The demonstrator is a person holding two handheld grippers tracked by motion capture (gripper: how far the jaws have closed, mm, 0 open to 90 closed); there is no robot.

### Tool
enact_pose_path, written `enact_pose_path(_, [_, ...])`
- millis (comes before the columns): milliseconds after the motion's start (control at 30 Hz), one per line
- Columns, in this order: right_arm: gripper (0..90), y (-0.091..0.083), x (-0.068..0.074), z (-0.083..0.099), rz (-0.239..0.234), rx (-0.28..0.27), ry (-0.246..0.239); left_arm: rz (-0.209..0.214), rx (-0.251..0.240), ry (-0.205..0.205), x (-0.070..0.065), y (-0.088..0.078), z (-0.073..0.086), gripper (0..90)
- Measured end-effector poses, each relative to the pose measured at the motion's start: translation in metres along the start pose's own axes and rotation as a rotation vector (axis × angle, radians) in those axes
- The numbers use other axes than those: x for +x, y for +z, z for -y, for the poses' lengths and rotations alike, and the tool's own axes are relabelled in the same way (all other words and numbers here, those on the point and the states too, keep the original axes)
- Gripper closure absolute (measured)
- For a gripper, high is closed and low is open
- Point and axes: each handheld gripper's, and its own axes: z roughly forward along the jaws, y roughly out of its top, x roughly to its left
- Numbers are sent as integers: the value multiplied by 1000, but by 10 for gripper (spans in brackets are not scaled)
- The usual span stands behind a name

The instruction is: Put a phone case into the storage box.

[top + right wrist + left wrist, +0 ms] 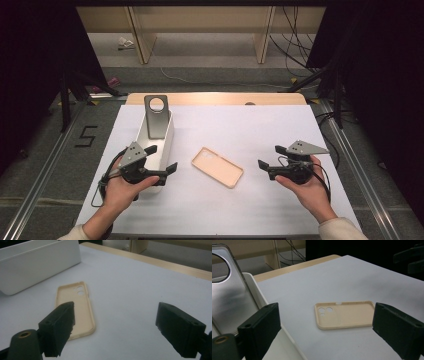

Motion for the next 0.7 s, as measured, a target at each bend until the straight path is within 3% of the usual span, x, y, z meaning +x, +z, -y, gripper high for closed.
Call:
enact_pose_path(100, [166,0,0,0,2,0,1,10,7,-31,-4,1,-1,131])
enact_pose_path(167, [166,0,0,0,5,-1,2,16,4,-1,-7,4,-5,154])
enact_pose_path(400, [166,-1,-2,1,18,-2,7,62,20,34,-32,24,-22,316])
enact_pose_path(433, [166,-1,-2,1,18,-3,7,71,28,41,-37,28,-24,400])
enact_pose_path(467, [166,-1,-2,1,18,-3,7,84,42,49,-42,33,-26,400])
enact_pose_path(700, [166,-1,-3,1,17,-2,9,155,150,67,-73,77,-31,750])
